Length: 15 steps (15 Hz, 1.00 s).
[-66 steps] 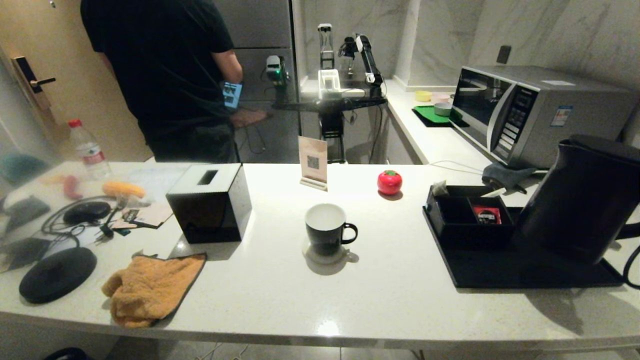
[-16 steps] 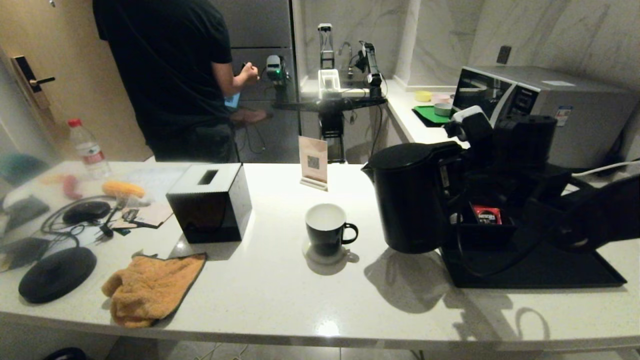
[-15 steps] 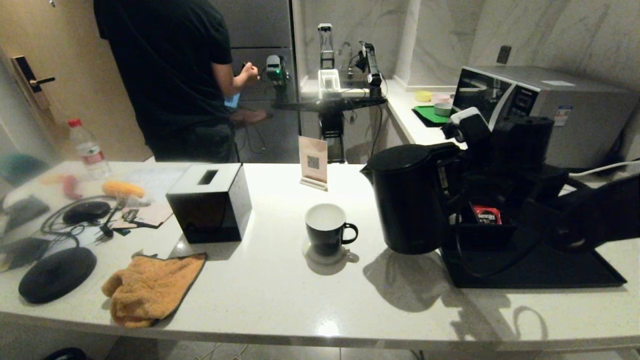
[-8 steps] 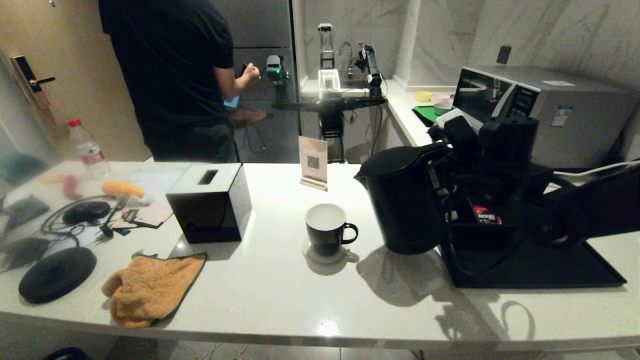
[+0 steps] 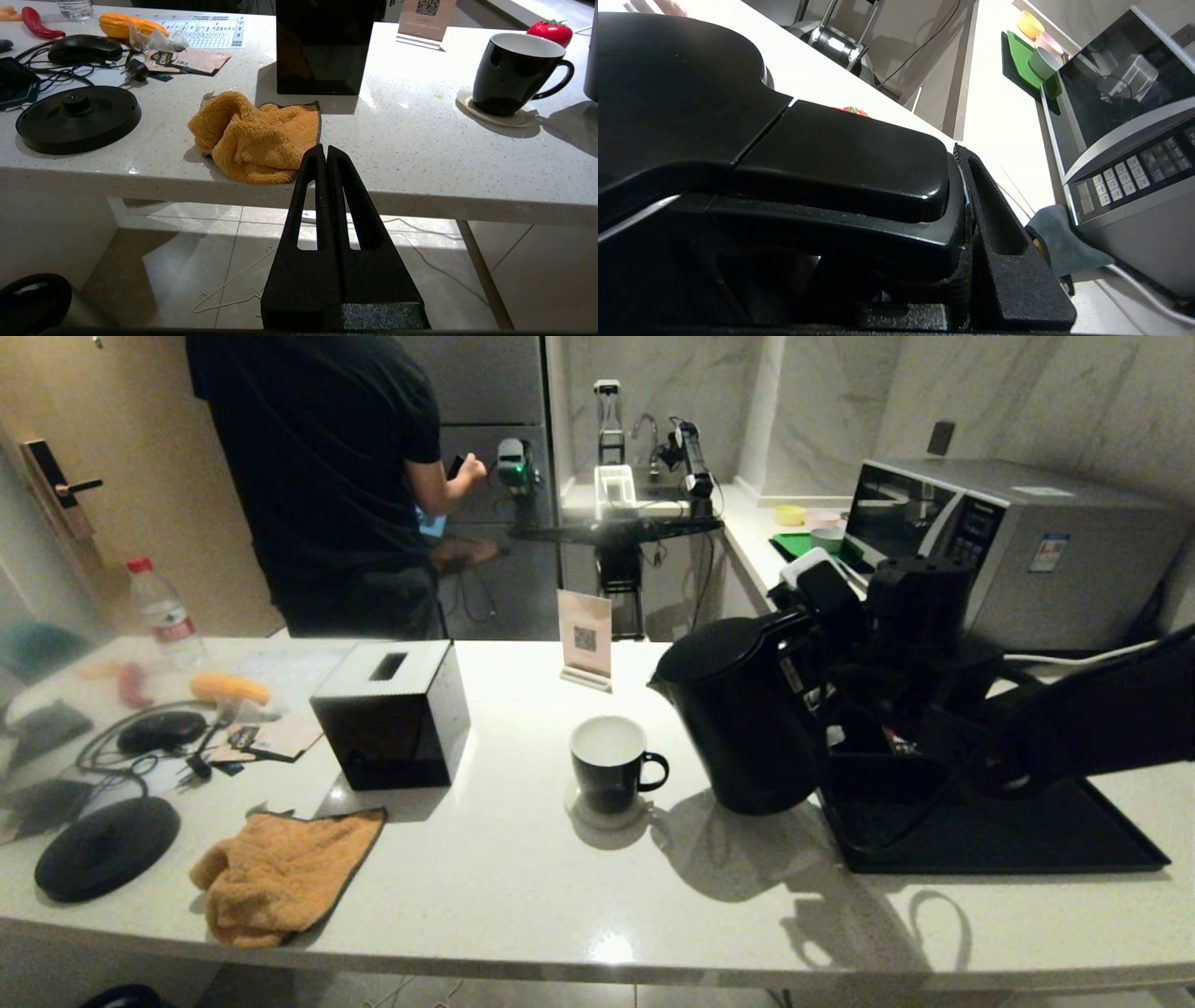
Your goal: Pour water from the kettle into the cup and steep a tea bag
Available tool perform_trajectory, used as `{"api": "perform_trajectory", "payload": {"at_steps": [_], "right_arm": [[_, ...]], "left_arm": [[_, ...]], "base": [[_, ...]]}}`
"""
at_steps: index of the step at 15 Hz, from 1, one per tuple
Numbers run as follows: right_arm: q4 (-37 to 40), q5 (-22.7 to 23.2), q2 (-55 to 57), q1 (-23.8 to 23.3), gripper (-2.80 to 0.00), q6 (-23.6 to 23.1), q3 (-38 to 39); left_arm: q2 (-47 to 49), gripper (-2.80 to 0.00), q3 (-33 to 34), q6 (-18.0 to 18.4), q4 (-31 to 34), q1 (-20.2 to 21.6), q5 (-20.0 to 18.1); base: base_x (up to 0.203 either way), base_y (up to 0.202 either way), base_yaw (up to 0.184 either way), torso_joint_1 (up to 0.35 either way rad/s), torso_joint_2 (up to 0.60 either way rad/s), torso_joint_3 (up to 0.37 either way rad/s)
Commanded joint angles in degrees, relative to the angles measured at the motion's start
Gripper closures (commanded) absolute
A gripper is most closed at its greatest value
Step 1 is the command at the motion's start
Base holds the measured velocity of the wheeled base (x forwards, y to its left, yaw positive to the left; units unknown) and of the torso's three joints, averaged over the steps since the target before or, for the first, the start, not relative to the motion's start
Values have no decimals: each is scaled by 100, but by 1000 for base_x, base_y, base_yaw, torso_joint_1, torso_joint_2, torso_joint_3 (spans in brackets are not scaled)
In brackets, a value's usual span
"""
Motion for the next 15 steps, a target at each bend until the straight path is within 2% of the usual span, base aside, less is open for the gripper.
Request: {"api": "perform_trajectory", "payload": {"at_steps": [1,10,15], "right_arm": [[-29,-11,38,56,0,-75,-51],[-82,-3,81,118,0,-1038,-141],[-82,-2,273,280,0,-1149,-515]], "left_arm": [[5,0,3,-5,-1,1,4],[5,0,5,-5,-1,1,4],[5,0,-4,-5,-1,1,4]], "base": [[0,0,0,0,0,0],[0,0,0,0,0,0],[0,0,0,0,0,0]]}}
